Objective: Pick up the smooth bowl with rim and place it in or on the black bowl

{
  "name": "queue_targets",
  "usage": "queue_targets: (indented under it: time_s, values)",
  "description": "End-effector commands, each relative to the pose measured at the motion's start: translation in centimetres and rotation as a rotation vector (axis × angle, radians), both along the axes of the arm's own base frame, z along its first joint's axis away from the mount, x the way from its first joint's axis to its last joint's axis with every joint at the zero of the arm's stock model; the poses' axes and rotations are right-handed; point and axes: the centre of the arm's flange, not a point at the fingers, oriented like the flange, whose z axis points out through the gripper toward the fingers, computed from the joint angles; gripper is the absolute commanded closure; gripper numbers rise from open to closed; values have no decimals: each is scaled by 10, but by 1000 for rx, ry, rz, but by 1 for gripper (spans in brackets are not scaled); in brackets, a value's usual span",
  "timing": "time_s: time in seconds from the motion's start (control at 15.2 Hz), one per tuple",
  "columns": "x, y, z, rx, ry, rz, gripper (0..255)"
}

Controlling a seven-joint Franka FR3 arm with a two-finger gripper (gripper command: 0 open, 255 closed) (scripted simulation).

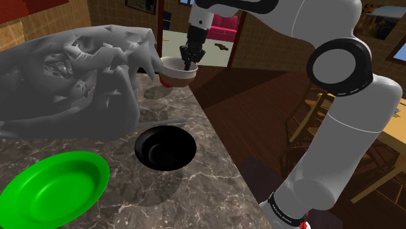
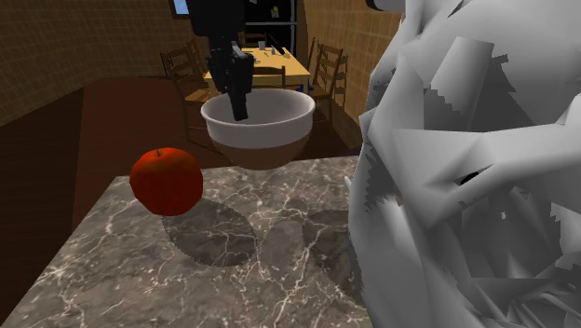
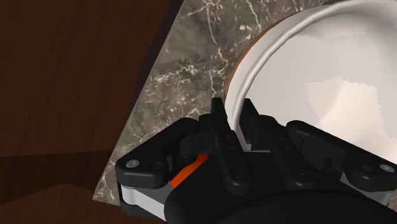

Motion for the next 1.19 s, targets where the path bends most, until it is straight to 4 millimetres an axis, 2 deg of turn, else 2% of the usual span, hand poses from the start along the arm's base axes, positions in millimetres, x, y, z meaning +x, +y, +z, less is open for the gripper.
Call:
queue_targets:
  time_s: [0.0, 0.2, 1.12]
  values:
    - [0, 0, 11, 0, 0, 0, 255]
    - [0, 0, 26, 0, 0, 0, 255]
    - [-134, 127, 36, 0, 0, 0, 255]
